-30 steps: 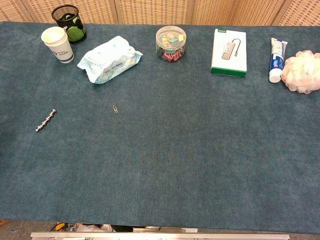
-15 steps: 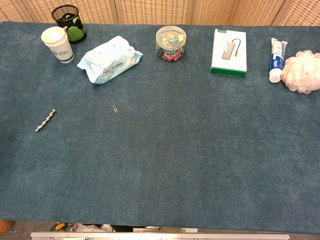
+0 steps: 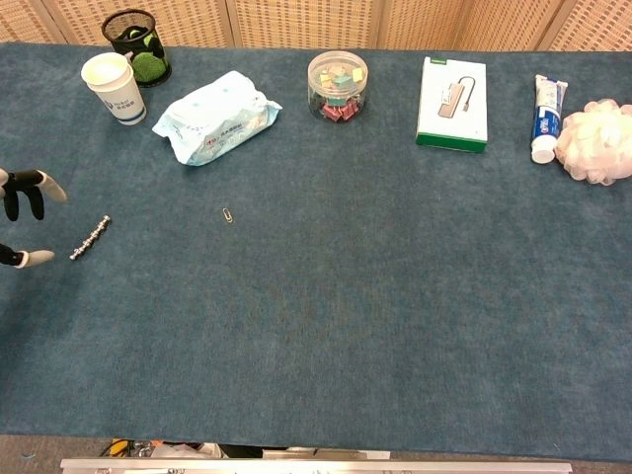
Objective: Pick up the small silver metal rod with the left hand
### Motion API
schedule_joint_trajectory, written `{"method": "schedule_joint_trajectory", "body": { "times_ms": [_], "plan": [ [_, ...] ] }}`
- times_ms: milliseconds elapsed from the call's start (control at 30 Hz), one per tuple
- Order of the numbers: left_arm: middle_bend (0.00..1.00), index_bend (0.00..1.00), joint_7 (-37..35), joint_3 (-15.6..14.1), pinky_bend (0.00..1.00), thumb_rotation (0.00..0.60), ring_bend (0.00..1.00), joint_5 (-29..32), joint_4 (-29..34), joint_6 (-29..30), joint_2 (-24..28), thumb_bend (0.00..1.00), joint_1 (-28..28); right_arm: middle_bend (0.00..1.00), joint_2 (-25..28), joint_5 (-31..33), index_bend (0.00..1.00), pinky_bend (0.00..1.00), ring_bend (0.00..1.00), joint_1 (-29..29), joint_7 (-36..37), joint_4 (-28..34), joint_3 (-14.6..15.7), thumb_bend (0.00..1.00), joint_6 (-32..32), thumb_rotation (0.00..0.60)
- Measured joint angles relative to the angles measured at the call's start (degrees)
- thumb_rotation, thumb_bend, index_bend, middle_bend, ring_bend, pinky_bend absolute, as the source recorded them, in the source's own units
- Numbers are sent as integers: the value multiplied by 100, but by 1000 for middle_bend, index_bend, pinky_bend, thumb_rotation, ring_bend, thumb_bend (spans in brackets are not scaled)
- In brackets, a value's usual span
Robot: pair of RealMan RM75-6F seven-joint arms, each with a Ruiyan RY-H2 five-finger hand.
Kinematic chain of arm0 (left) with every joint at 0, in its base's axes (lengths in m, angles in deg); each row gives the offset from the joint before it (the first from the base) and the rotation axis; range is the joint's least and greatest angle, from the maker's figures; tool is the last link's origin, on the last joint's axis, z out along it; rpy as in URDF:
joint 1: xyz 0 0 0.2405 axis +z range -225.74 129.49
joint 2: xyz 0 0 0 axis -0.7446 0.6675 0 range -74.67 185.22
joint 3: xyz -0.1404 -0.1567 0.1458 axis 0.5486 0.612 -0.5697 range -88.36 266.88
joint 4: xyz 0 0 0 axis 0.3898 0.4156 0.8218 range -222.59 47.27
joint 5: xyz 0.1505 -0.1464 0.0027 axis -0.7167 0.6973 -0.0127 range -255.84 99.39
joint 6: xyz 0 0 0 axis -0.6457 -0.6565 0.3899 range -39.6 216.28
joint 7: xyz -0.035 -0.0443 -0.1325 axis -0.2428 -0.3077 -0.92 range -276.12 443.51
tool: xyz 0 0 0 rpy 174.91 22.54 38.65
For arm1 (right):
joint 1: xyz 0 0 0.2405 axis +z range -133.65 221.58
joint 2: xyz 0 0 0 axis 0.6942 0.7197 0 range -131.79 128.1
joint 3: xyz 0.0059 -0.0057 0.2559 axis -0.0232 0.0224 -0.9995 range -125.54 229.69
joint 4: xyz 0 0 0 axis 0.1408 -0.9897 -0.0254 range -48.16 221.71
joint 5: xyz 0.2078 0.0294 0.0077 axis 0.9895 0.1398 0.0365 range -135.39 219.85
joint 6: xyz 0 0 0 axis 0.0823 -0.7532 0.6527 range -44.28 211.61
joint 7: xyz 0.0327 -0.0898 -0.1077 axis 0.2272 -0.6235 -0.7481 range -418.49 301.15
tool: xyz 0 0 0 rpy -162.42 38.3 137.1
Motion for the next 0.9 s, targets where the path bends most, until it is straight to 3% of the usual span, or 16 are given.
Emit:
{"method": "schedule_joint_trajectory", "body": {
  "times_ms": [233, 467, 900],
  "plan": [
    [502, 273, 173, 42, 604, 600, 518, 198, -495, -197, -484, 101, -159, 436, 0, 35, 369, 311, 278, -57, 55, -43, 17, 43, -36, 600],
    [628, 406, 745, 50, 777, 600, 669, 346, -639, -74, -656, 102, -168, 436, -3, 62, 369, 311, 278, -89, 102, -90, 28, 43, -38, 600],
    [699, 444, 1094, 96, 831, 600, 730, 878, -537, -126, -849, 104, -203, 436, -10, 89, 369, 311, 288, -131, 215, -180, 34, 43, -47, 600]
  ]
}}
